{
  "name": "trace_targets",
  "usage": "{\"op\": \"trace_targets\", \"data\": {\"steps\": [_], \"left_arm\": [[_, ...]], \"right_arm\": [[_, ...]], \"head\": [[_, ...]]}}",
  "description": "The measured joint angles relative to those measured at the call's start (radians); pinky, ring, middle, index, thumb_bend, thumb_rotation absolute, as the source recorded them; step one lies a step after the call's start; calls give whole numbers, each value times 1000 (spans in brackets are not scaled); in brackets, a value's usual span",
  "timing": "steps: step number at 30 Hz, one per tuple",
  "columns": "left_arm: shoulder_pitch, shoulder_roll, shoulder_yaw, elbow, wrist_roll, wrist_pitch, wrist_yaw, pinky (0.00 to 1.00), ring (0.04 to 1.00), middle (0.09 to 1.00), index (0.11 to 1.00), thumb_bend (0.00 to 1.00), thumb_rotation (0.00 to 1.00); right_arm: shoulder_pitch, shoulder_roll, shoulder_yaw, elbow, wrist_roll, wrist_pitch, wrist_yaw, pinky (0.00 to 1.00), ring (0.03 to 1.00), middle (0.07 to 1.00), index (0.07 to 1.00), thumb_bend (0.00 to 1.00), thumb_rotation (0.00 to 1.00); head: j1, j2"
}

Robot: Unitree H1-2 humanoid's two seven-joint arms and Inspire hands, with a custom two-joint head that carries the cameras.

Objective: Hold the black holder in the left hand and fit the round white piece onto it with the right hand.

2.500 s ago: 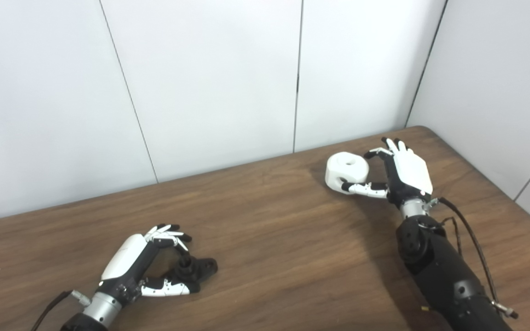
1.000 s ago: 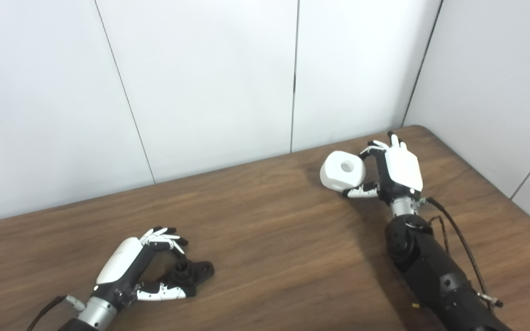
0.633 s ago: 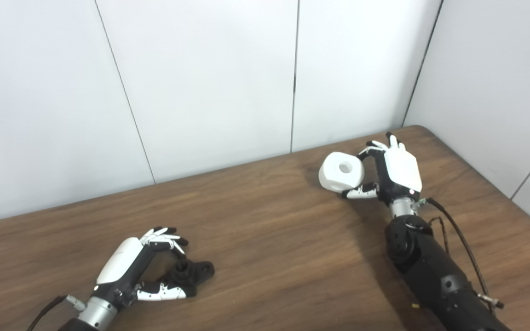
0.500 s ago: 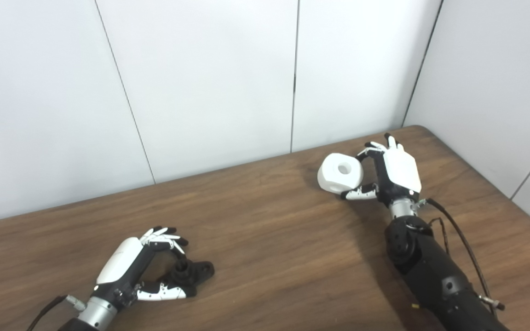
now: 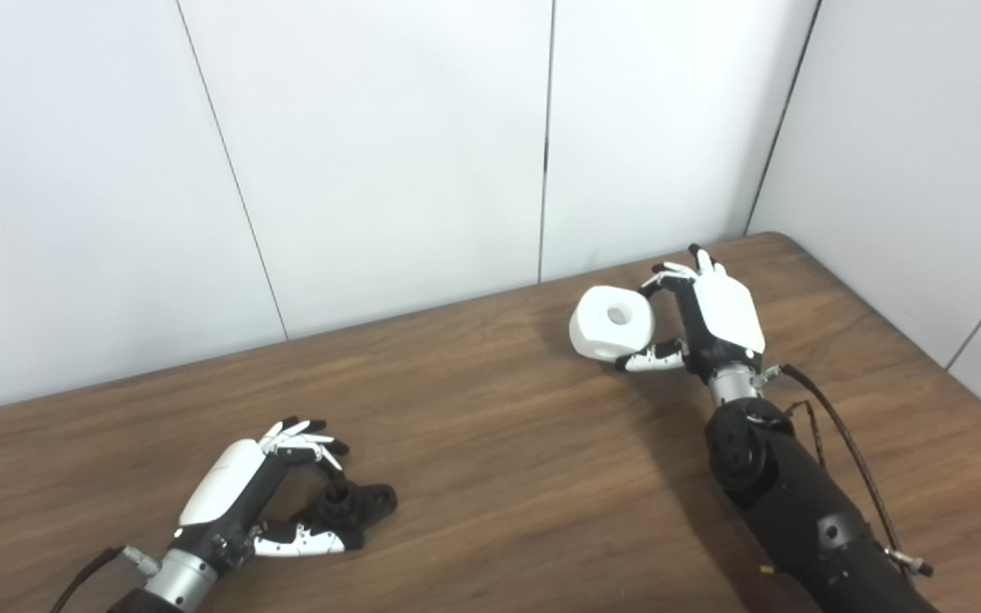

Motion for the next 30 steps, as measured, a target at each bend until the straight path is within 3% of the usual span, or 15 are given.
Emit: {"op": "trace_targets", "data": {"steps": [7, 21, 30], "left_arm": [[0, 0, 0, 1, 5, 0, 2, 1000, 924, 753, 482, 521, 47], [-1, -4, 3, 3, 23, -1, 5, 1000, 928, 755, 482, 522, 48], [1, -19, 24, -1, 40, -1, -6, 1000, 931, 754, 482, 522, 48]], "right_arm": [[1, 12, 0, -21, 11, -1, 33, 1000, 996, 823, 485, 519, 144], [22, 26, 22, -197, 26, -1, 151, 1000, 991, 817, 484, 518, 148], [23, 24, 102, -391, -13, 88, 407, 1000, 1000, 833, 485, 519, 145]], "head": [[5, 2], [48, 18], [78, 34]]}}
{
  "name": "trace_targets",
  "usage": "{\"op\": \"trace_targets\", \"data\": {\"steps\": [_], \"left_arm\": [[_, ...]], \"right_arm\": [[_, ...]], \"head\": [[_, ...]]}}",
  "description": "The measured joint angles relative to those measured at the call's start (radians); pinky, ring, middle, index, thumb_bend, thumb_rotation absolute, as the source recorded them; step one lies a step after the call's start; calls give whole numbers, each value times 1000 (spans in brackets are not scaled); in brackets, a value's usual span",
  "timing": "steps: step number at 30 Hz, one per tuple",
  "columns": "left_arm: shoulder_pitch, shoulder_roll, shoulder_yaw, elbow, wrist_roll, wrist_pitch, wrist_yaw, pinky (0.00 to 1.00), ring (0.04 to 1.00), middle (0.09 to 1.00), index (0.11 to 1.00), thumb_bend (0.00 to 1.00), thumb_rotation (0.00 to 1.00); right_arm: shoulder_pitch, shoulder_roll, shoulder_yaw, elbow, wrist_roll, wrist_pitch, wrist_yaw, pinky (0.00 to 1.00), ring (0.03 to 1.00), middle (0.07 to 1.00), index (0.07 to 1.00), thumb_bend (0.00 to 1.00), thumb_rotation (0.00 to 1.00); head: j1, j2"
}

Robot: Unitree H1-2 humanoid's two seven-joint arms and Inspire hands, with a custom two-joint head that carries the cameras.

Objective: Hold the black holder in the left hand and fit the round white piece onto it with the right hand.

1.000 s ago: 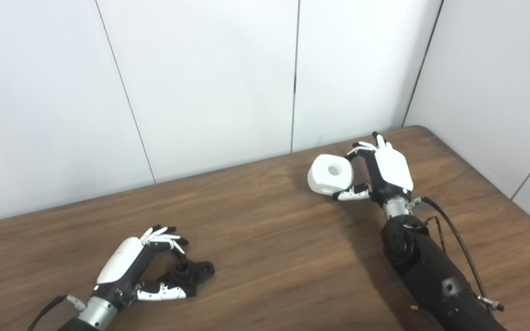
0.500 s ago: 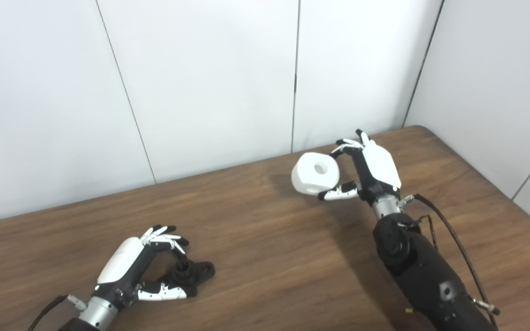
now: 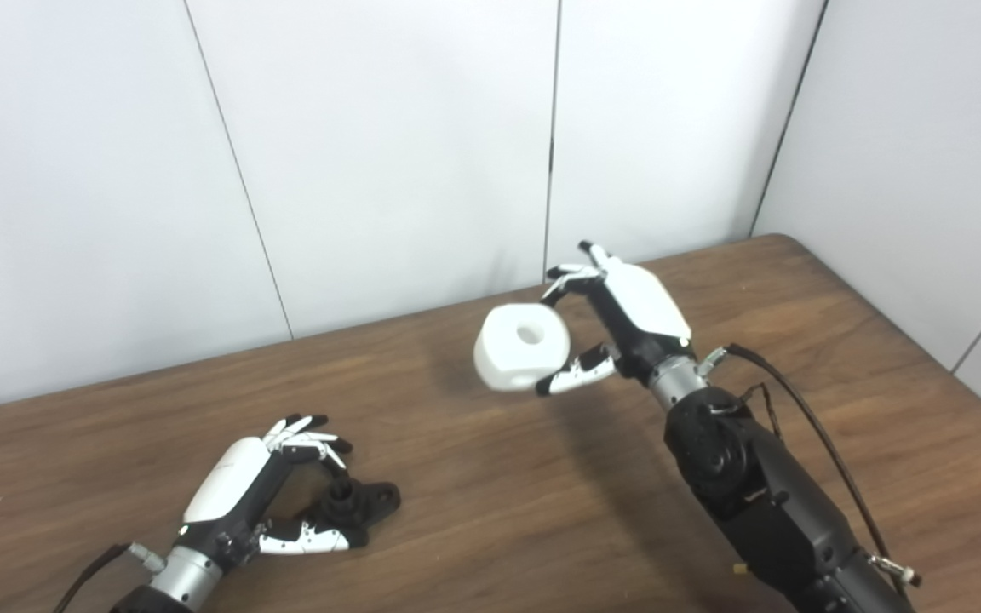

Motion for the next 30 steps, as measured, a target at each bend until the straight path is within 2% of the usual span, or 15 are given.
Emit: {"op": "trace_targets", "data": {"steps": [4, 13, 24, 30], "left_arm": [[4, -5, 9, -5, 17, 1, -3, 1000, 933, 755, 482, 522, 49], [13, -24, 27, -20, 29, 22, -13, 1000, 944, 758, 482, 522, 49], [21, -43, 27, -40, 39, 61, -18, 1000, 952, 765, 482, 523, 51], [21, -48, 25, -43, 43, 74, -18, 1000, 954, 763, 482, 523, 51]], "right_arm": [[-4, -7, 29, -60, -26, 31, 115, 1000, 993, 822, 484, 521, 144], [-72, -39, 51, -135, -55, 38, 300, 1000, 988, 818, 484, 520, 146], [-117, -38, 57, -177, -60, 37, 405, 1000, 976, 809, 483, 521, 144], [-122, -22, 66, -210, -58, 34, 430, 1000, 968, 803, 483, 520, 144]], "head": [[20, 8], [72, 28], [132, 40], [152, 43]]}}
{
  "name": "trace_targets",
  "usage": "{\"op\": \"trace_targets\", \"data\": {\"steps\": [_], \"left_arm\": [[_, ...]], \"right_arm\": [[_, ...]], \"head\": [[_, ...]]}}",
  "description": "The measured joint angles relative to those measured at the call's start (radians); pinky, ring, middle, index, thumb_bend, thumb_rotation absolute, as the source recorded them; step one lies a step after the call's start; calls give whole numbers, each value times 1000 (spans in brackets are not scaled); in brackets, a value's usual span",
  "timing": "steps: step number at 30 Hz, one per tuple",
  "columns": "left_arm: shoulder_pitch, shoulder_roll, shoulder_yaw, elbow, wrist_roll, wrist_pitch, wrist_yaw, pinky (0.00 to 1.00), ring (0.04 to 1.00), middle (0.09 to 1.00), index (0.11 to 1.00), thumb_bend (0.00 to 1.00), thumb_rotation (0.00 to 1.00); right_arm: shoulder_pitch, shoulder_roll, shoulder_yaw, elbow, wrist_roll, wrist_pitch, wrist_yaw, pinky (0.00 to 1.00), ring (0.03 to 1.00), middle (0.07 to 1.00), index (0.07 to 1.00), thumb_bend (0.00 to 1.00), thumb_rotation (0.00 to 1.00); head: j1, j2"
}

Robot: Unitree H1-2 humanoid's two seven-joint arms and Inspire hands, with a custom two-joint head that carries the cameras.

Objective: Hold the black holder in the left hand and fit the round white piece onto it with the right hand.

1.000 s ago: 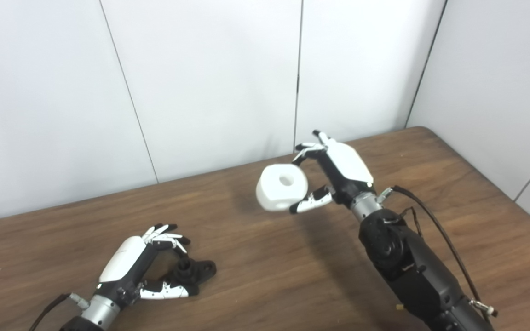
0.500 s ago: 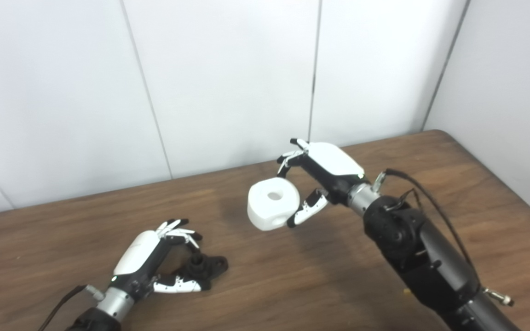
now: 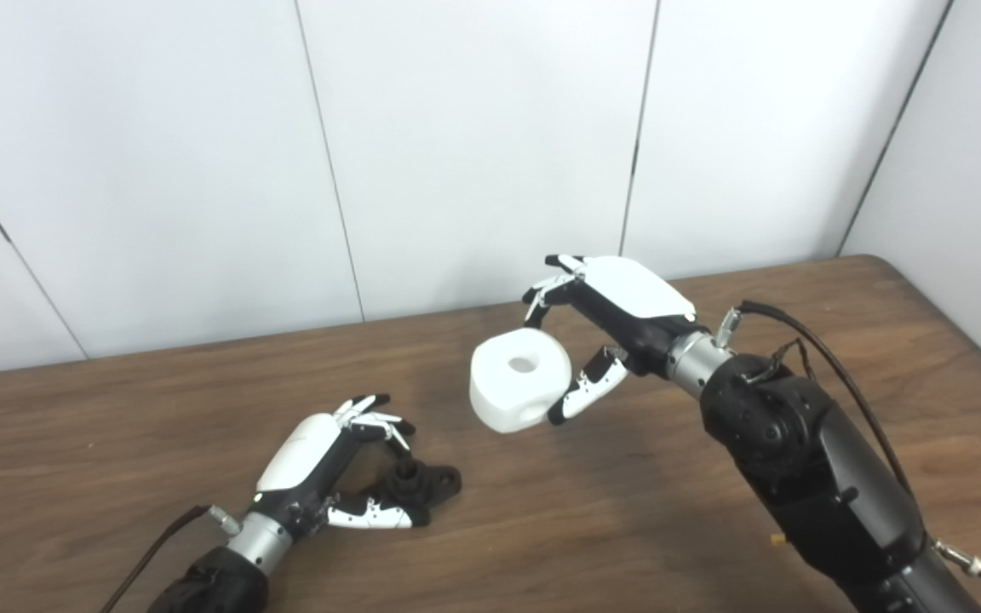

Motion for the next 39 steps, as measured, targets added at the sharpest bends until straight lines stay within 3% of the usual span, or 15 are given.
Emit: {"op": "trace_targets", "data": {"steps": [10, 39], "left_arm": [[0, -8, -1, -4, 1, 24, 0, 1000, 957, 761, 481, 523, 51], [23, -27, -25, -68, 16, 68, 2, 1000, 961, 756, 481, 524, 55]], "right_arm": [[-5, 62, 34, -21, -1, -4, 23, 1000, 987, 809, 483, 519, 145], [-1, 127, 80, 46, -3, -79, -3, 1000, 974, 797, 482, 520, 142]], "head": [[23, 5], [94, 18]]}}
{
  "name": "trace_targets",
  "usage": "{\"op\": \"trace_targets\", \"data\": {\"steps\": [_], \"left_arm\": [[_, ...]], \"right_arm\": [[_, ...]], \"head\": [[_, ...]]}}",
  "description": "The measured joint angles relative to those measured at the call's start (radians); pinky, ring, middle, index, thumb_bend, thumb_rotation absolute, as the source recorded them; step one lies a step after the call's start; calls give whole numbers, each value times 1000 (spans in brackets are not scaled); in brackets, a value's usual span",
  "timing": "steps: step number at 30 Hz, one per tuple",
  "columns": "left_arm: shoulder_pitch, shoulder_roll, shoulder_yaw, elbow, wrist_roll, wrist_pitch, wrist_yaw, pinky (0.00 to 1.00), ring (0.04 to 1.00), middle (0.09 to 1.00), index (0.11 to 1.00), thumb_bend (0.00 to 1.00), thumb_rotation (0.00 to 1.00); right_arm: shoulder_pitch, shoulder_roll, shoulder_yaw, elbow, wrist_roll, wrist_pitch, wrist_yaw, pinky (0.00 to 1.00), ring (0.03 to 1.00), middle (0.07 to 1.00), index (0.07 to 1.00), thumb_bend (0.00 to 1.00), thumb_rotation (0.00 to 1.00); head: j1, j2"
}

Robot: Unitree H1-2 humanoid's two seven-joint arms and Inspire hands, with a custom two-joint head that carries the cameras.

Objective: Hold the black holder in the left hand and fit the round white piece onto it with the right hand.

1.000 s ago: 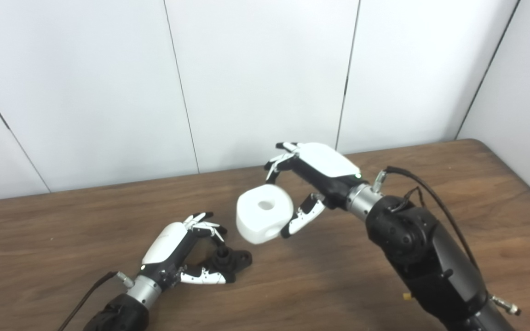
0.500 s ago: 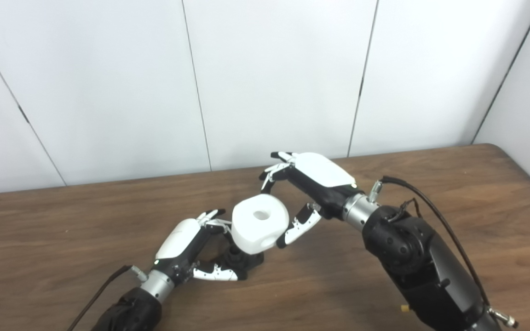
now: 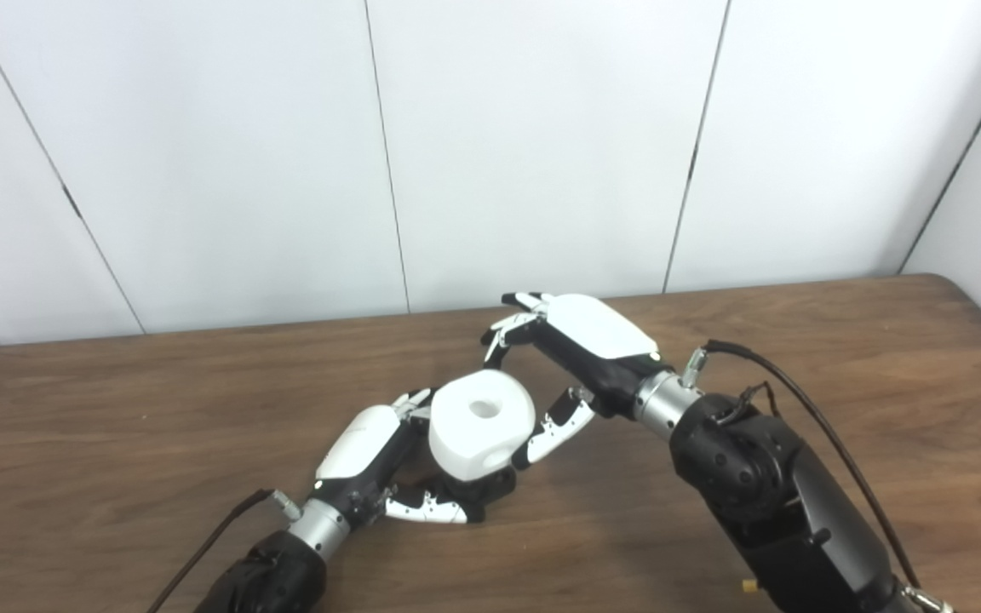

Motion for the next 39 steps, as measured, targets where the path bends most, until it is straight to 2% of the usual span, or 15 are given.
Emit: {"op": "trace_targets", "data": {"steps": [9, 18, 27, 39], "left_arm": [[17, -4, -7, -30, 1, 10, -7, 1000, 969, 759, 482, 524, 54], [20, -9, -10, -39, 2, 9, -18, 1000, 973, 757, 482, 524, 54], [23, -10, -11, -45, 3, 14, -20, 1000, 969, 755, 481, 524, 55], [39, -12, -7, -70, -3, 35, -27, 1000, 974, 755, 481, 524, 54]], "right_arm": [[0, 0, 21, 15, -16, -19, -13, 1000, 975, 796, 481, 521, 141], [5, -2, 41, 34, -53, -83, -37, 1000, 973, 790, 481, 522, 140], [12, -5, 41, 36, -60, -90, -45, 1000, 971, 790, 480, 522, 140], [19, -41, 36, 28, -56, -91, -44, 1000, 967, 780, 480, 521, 140]], "head": [[2, 5], [3, 11], [2, 18], [-3, 40]]}}
